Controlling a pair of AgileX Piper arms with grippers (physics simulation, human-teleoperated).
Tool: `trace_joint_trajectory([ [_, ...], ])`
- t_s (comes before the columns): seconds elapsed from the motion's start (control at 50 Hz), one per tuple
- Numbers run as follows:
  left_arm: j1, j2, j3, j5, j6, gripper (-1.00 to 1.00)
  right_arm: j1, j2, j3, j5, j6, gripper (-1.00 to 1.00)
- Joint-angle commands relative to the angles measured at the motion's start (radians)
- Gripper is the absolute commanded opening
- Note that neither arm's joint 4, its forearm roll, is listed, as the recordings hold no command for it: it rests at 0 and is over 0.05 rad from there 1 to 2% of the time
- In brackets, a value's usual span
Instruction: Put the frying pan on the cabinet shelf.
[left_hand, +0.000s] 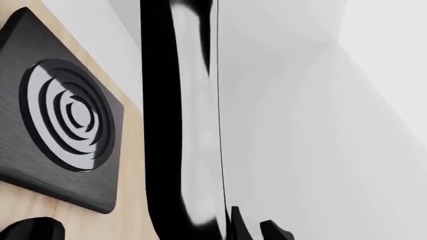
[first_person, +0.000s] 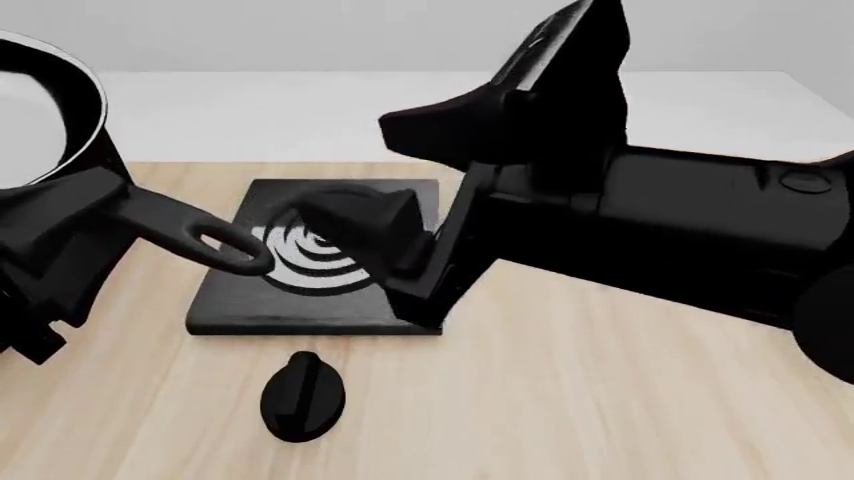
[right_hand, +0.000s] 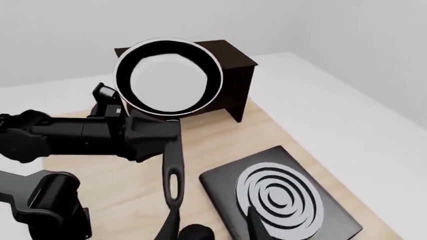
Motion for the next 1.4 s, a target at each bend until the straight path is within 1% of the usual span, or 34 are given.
trace_joint_trajectory([
  [0.02,0.002,-0.005,-0.016,-0.01,0.012,-1.0,-0.053,-0.085,0.045,0.03,0.005,1.0],
  [0.1,-0.003,0.002,-0.019,-0.012,0.026,-1.0,-0.1,-0.119,0.074,0.032,0.018,1.0],
  [0.12,0.002,0.004,-0.017,-0.015,0.028,-1.0,-0.122,-0.145,0.074,0.059,0.029,1.0],
  [0.18,0.012,0.004,-0.011,-0.019,0.028,-1.0,-0.157,-0.184,0.103,0.064,0.033,1.0],
  [0.24,0.017,0.002,-0.011,-0.018,0.03,-1.0,-0.165,-0.202,0.12,0.067,0.028,1.0],
  [0.28,0.034,0.01,-0.025,-0.004,0.062,-1.0,-0.209,-0.231,0.141,0.08,0.035,1.0],
  [0.36,0.031,0.016,-0.015,-0.017,0.055,-1.0,-0.28,-0.288,0.183,0.097,0.052,1.0],
  [0.38,0.032,0.018,-0.014,-0.019,0.057,-1.0,-0.284,-0.295,0.188,0.096,0.053,1.0],
  [0.4,0.036,0.024,-0.011,-0.026,0.06,-1.0,-0.306,-0.313,0.205,0.098,0.051,1.0],
  [0.44,0.04,0.026,-0.017,-0.022,0.06,-1.0,-0.346,-0.351,0.244,0.095,0.024,1.0],
  [0.46,0.042,0.028,-0.019,-0.021,0.061,-1.0,-0.362,-0.367,0.259,0.093,0.008,1.0],
  [0.48,0.039,0.027,-0.037,-0.003,0.067,-1.0,-0.389,-0.398,0.291,0.088,-0.035,1.0],
  [0.5,0.037,0.028,-0.041,0.0,0.068,-1.0,-0.392,-0.402,0.298,0.089,-0.038,1.0],
  [0.54,0.038,0.03,-0.05,-0.004,0.058,-1.0,-0.41,-0.428,0.322,0.104,-0.006,1.0],
  [0.56,0.044,0.03,-0.06,0.0,0.057,-1.0,-0.425,-0.454,0.338,0.118,0.031,1.0],
  [0.62,0.054,0.04,-0.06,-0.018,0.046,-1.0,-0.452,-0.496,0.383,0.122,0.023,1.0],
  [0.68,0.057,0.052,-0.055,-0.035,0.047,-1.0,-0.475,-0.527,0.419,0.126,0.041,1.0],
  [0.72,0.066,0.063,-0.057,-0.048,0.036,-1.0,-0.504,-0.568,0.452,0.134,0.035,1.0],
  [0.76,0.071,0.071,-0.064,-0.055,0.027,-1.0,-0.533,-0.606,0.468,0.149,0.041,1.0],
  [0.8,0.083,0.092,-0.061,-0.091,0.006,-1.0,-0.571,-0.66,0.5,0.162,0.01,1.0],
  [0.86,0.091,0.125,-0.069,-0.122,-0.001,-1.0,-0.589,-0.699,0.534,0.171,0.001,1.0],
  [0.92,0.106,0.165,-0.079,-0.15,-0.007,-1.0,-0.611,-0.749,0.547,0.211,0.028,1.0],
  [0.98,0.124,0.192,-0.099,-0.157,0.0,-1.0,-0.618,-0.785,0.564,0.231,-0.001,1.0],
  [1.02,0.134,0.211,-0.112,-0.166,0.006,-1.0,-0.638,-0.791,0.567,0.233,0.014,1.0],
  [1.04,0.14,0.218,-0.118,-0.17,0.008,-1.0,-0.646,-0.797,0.567,0.237,0.03,1.0],
  [1.12,0.172,0.264,-0.121,-0.22,-0.022,-1.0,-0.664,-0.796,0.562,0.247,0.032,1.0],
  [1.16,0.207,0.306,-0.101,-0.274,-0.065,-1.0,-0.67,-0.801,0.562,0.251,0.043,1.0],
  [1.18,0.207,0.315,-0.098,-0.282,-0.067,-1.0,-0.669,-0.8,0.562,0.251,0.047,1.0],
  [1.2,0.208,0.322,-0.104,-0.28,-0.057,-1.0,-0.668,-0.801,0.562,0.25,0.05,1.0],
  [1.24,0.222,0.331,-0.108,-0.284,-0.062,-1.0,-0.672,-0.804,0.562,0.253,0.049,1.0],
  [1.28,0.23,0.342,-0.109,-0.302,-0.083,-1.0,-0.686,-0.809,0.562,0.261,0.053,1.0],
  [1.34,0.241,0.363,-0.141,-0.291,-0.069,-1.0,-0.704,-0.819,0.562,0.272,0.073,1.0],
  [1.4,0.251,0.392,-0.168,-0.291,-0.062,-1.0,-0.704,-0.814,0.562,0.271,0.072,1.0],
])
